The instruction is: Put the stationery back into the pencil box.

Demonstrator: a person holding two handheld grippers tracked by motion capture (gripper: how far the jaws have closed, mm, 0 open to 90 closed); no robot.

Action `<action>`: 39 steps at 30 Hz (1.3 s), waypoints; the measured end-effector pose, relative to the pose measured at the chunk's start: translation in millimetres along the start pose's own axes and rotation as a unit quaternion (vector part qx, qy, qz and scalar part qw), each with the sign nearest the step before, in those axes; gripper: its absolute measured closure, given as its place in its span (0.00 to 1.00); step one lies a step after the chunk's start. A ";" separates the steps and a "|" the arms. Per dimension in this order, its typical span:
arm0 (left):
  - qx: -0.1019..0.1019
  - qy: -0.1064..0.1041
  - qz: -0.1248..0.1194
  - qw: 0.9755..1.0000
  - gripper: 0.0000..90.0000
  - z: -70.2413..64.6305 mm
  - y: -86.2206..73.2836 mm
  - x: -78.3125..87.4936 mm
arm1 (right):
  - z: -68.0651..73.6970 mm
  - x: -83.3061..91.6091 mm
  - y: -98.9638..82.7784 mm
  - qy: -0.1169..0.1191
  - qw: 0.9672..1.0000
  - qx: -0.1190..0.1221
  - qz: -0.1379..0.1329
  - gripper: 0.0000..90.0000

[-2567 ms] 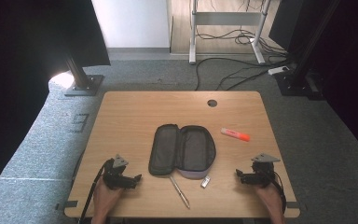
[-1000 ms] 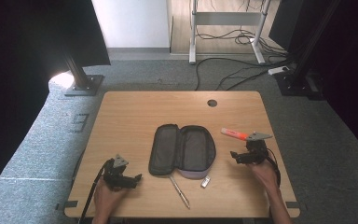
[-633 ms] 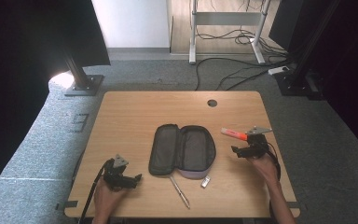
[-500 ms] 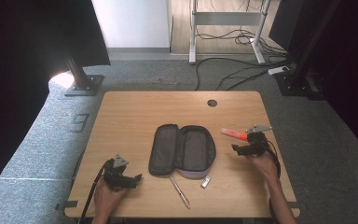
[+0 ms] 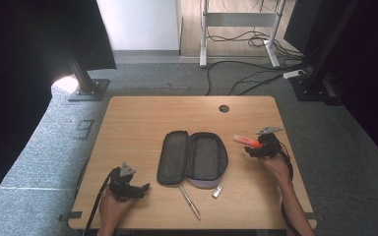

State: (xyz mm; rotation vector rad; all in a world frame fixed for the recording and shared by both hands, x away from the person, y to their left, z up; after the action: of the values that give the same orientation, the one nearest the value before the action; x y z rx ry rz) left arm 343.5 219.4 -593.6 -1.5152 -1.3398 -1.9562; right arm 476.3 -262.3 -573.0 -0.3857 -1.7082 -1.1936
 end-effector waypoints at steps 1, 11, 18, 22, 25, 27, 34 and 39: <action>0.000 0.000 0.000 1.000 0.00 0.0 0.0 0.0 | -1.4 -1.6 0.7 0.000 1.000 0.000 0.002 0.25; 0.000 0.000 0.000 1.000 0.00 0.0 0.0 0.0 | -14.0 -15.8 0.3 0.005 1.000 -0.006 0.018 0.40; 0.000 0.000 0.000 1.000 0.00 0.0 0.0 0.0 | -15.3 -17.7 1.0 0.026 1.000 -0.009 0.014 0.54; 0.000 0.000 0.000 1.000 0.00 0.0 0.0 0.0 | -11.1 -16.6 0.9 0.029 0.999 -0.004 0.014 0.63; 0.000 0.000 0.000 1.000 0.00 0.0 0.0 0.0 | -6.9 -15.6 1.0 0.033 0.999 0.000 0.019 0.70; 0.000 0.000 0.000 1.000 0.00 0.0 0.0 0.0 | -5.1 -15.1 1.2 0.033 0.999 -0.004 0.022 0.73; 0.000 0.000 0.000 1.000 0.00 0.0 0.0 0.0 | 0.8 -14.0 2.8 0.027 0.999 -0.013 0.036 0.73; 0.000 0.000 0.000 1.000 0.00 0.0 0.0 0.0 | 3.6 -13.8 3.5 0.024 0.999 -0.010 0.039 0.74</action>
State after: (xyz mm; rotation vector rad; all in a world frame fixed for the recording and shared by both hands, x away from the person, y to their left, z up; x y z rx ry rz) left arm 343.4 219.3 -593.6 -1.5151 -1.3397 -1.9565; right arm 483.4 -254.0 -582.9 -0.4297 -1.6267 -1.1553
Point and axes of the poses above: each handheld gripper's, and its own axes: x roughly backward along the jaws, y roughly out of its top, z roughly to its left, the point moved 6 cm from there along -x, roughly forward along the jaws, and after that the axes turned 13 degrees about z, right-handed, at the moved point
